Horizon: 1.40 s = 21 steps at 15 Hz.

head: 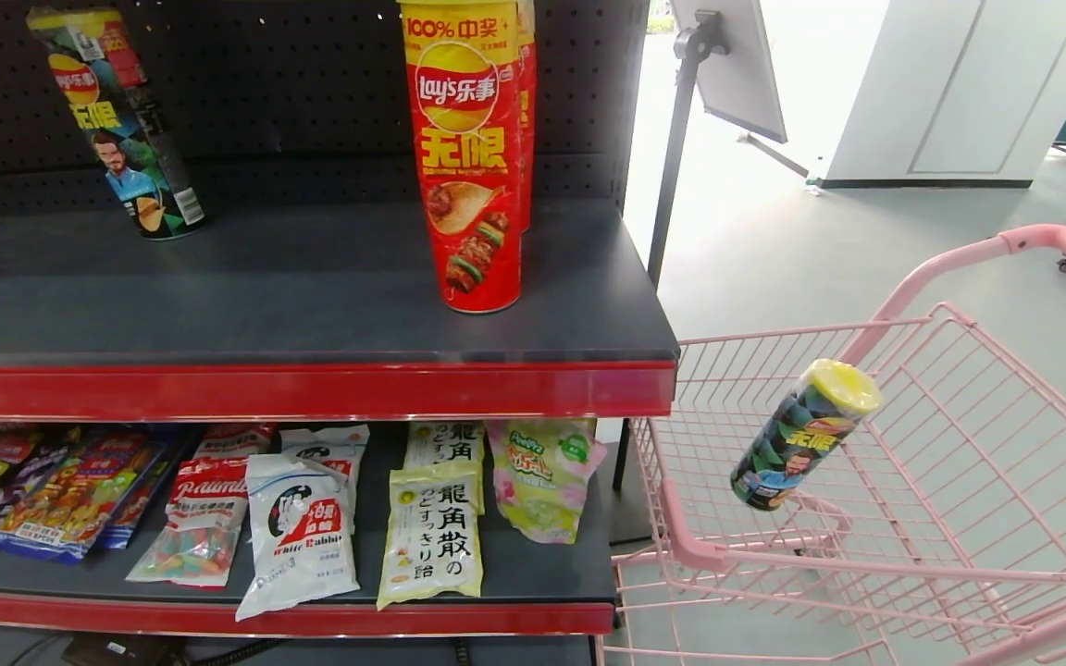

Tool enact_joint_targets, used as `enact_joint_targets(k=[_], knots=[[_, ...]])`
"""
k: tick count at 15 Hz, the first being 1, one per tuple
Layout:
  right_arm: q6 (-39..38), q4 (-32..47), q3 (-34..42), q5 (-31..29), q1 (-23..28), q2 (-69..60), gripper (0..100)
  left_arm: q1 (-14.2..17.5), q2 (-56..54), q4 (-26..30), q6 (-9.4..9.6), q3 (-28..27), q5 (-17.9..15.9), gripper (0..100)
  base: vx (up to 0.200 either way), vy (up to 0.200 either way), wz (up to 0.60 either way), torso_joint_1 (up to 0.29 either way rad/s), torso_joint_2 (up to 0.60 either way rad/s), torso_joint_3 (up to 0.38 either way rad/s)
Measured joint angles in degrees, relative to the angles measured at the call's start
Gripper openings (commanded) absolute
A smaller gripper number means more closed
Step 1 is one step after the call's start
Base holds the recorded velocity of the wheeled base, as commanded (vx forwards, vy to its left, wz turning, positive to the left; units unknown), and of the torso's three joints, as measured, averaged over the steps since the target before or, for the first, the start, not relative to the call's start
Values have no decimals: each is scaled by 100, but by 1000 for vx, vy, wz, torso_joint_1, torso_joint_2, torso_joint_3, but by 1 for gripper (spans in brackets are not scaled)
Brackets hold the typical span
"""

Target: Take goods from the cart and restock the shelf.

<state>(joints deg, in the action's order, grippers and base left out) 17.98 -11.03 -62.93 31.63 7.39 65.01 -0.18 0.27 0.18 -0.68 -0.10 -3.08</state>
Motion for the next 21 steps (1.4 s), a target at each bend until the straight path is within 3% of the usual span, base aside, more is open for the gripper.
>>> enact_joint_targets(k=[4,6,10,16,21], knots=[[2693,-761,-937,2453,895,2817,100,0,0,0,0,0,0,100,0,0,0,0,0,0],[3607,-924,-1074,3178,1279,3766,100,0,0,0,6,0,0,100,0,0,0,0,0,0],[3785,-963,-614,3600,1819,4576,100,0,0,0,2,0,0,100,0,0,0,0,0,0],[3842,-970,386,4098,2431,4684,100,0,0,0,2,0,0,100,0,0,0,0,0,0],[3917,-990,973,4169,2227,4760,100,0,0,-2,2,0,0,100,0,0,0,0,0,0]])
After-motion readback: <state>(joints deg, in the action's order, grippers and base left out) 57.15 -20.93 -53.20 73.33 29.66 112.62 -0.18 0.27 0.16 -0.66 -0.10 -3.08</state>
